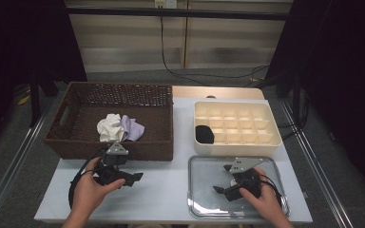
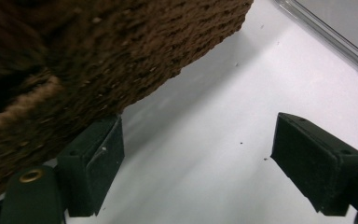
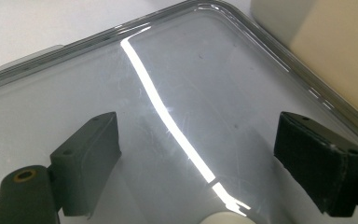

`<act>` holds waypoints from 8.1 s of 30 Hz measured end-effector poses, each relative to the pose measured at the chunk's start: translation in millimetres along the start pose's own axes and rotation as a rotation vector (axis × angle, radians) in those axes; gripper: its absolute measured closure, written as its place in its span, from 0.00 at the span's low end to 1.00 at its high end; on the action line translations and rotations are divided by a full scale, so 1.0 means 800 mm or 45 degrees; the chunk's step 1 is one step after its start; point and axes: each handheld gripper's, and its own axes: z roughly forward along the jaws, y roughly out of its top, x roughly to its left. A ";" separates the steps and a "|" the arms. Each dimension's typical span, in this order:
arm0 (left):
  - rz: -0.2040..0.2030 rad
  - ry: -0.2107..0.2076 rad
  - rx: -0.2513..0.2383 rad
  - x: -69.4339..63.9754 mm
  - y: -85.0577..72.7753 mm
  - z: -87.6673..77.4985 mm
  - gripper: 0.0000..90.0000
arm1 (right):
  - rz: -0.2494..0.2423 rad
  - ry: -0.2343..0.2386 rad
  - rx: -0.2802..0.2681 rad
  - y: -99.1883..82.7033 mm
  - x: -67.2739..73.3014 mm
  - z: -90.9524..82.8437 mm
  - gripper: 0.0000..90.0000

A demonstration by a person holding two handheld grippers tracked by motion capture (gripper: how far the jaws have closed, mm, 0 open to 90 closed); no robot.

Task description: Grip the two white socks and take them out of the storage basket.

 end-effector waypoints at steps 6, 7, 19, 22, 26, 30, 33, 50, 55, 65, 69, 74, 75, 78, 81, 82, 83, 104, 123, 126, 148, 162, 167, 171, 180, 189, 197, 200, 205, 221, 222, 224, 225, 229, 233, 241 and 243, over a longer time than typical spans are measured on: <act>-0.018 -0.013 0.016 0.005 0.009 -0.012 0.20 | -0.001 -0.001 0.000 0.000 0.000 0.000 0.15; -0.013 -0.006 0.026 0.005 0.010 -0.014 0.20 | 0.000 0.000 0.000 0.000 0.000 0.000 0.15; -0.020 -0.005 0.032 0.008 0.041 -0.050 0.20 | 0.000 0.000 0.001 0.000 0.000 0.000 0.15; -0.009 -0.010 0.022 0.009 0.049 -0.057 0.20 | 0.000 -0.001 0.000 0.000 0.000 0.000 0.15; -0.006 0.010 0.011 0.011 0.061 -0.066 0.20 | 0.001 0.000 0.000 0.000 0.000 0.000 0.15; -0.018 0.020 -0.008 0.019 0.075 -0.071 0.21 | 0.001 0.000 0.000 0.000 0.000 0.000 0.15; -0.010 0.039 -0.014 0.027 0.085 -0.071 0.21 | 0.000 0.000 0.000 0.000 0.000 0.000 0.15; -0.049 0.117 -0.028 0.079 0.106 -0.050 0.20 | 0.002 0.000 0.001 0.000 0.000 0.000 0.15; -0.034 0.143 -0.022 0.092 0.109 -0.044 0.20 | 0.003 0.000 0.001 0.000 0.000 0.000 0.15; -0.071 0.187 -0.054 0.115 0.113 -0.036 0.21 | 0.002 0.000 0.001 0.000 0.000 0.000 0.15; -0.098 0.201 -0.064 0.122 0.115 -0.032 0.21 | 0.002 0.000 0.001 0.000 0.000 0.000 0.15; -0.093 0.206 -0.033 0.135 0.118 -0.029 0.24 | 0.003 0.000 0.001 0.000 0.000 0.000 0.15; -0.107 0.208 -0.029 0.136 0.118 -0.028 0.24 | 0.002 -0.001 0.000 0.000 0.000 0.000 0.15; -0.123 0.214 -0.019 0.144 0.117 -0.025 0.24 | 0.004 0.000 0.001 0.000 0.000 0.000 0.15; -0.132 0.220 -0.001 0.153 0.117 -0.021 0.24 | 0.006 0.001 0.002 0.000 0.000 0.000 0.15; -0.133 0.221 0.002 0.155 0.118 -0.020 0.24 | 0.004 0.000 0.001 0.000 0.000 0.000 0.15; -0.141 0.231 0.005 0.157 0.118 -0.018 0.24 | 0.005 0.000 0.002 0.000 0.000 0.000 0.15; -0.153 0.304 0.024 0.196 0.116 0.022 0.33 | 0.003 0.001 0.001 0.000 0.000 0.000 0.15; -0.237 0.331 0.169 0.213 0.099 0.039 0.77 | 0.001 0.003 0.000 0.000 0.000 0.000 0.15; -0.259 0.334 0.168 0.212 0.102 0.033 0.87 | 0.003 0.002 0.002 0.000 0.000 0.000 0.15; -0.271 0.245 0.086 0.195 0.149 -0.028 0.94 | 0.008 0.002 0.001 0.000 0.000 0.000 0.15; -0.267 0.142 0.045 0.176 0.168 -0.058 0.94 | 0.008 0.002 0.001 0.000 0.000 0.000 0.15; -0.241 0.101 0.040 0.164 0.175 -0.065 0.95 | 0.005 0.000 -0.002 0.000 0.000 0.000 0.15; -0.231 0.057 0.040 0.157 0.178 -0.068 0.95 | 0.003 -0.001 -0.002 0.000 0.000 0.000 0.15; -0.224 -0.013 0.027 0.140 0.184 -0.082 0.95 | 0.001 -0.002 -0.001 0.000 0.000 0.000 0.15; -0.184 -0.058 0.048 0.120 0.191 -0.092 0.95 | 0.001 -0.002 -0.001 0.000 0.000 0.000 0.15; -0.154 -0.085 0.058 0.105 0.192 -0.096 0.95 | 0.000 -0.002 -0.001 0.000 0.000 0.000 0.15; -0.141 -0.095 0.052 0.100 0.191 -0.098 0.95 | 0.001 -0.002 -0.002 0.000 0.000 0.000 0.15; -0.120 -0.116 0.045 0.090 0.189 -0.100 0.95 | 0.003 -0.002 -0.001 0.000 0.000 0.000 0.15; -0.066 -0.180 0.064 0.060 0.185 -0.107 0.95 | 0.001 -0.002 -0.002 0.000 0.000 0.000 0.15; -0.066 -0.183 0.062 0.058 0.185 -0.107 0.95 | 0.001 -0.002 -0.002 0.000 0.000 0.000 0.15; -0.053 -0.189 0.059 0.055 0.186 -0.108 0.95 | 0.002 -0.002 -0.002 0.000 0.000 0.000 0.15; -0.056 -0.187 0.056 0.053 0.186 -0.108 0.95 | 0.001 -0.002 -0.002 0.000 0.000 0.000 0.15; -0.056 -0.194 0.062 0.050 0.187 -0.109 0.95 | 0.001 -0.002 -0.002 0.000 0.000 0.000 0.15; -0.041 -0.213 0.067 0.048 0.187 -0.109 0.95 | 0.001 -0.002 -0.002 0.000 0.000 0.000 0.15; -0.005 -0.238 0.077 0.033 0.183 -0.109 0.95 | 0.001 -0.002 -0.003 0.000 0.000 0.000 0.15; -0.001 -0.249 0.077 0.029 0.181 -0.110 0.95 | 0.001 -0.002 -0.002 0.000 0.000 0.000 0.15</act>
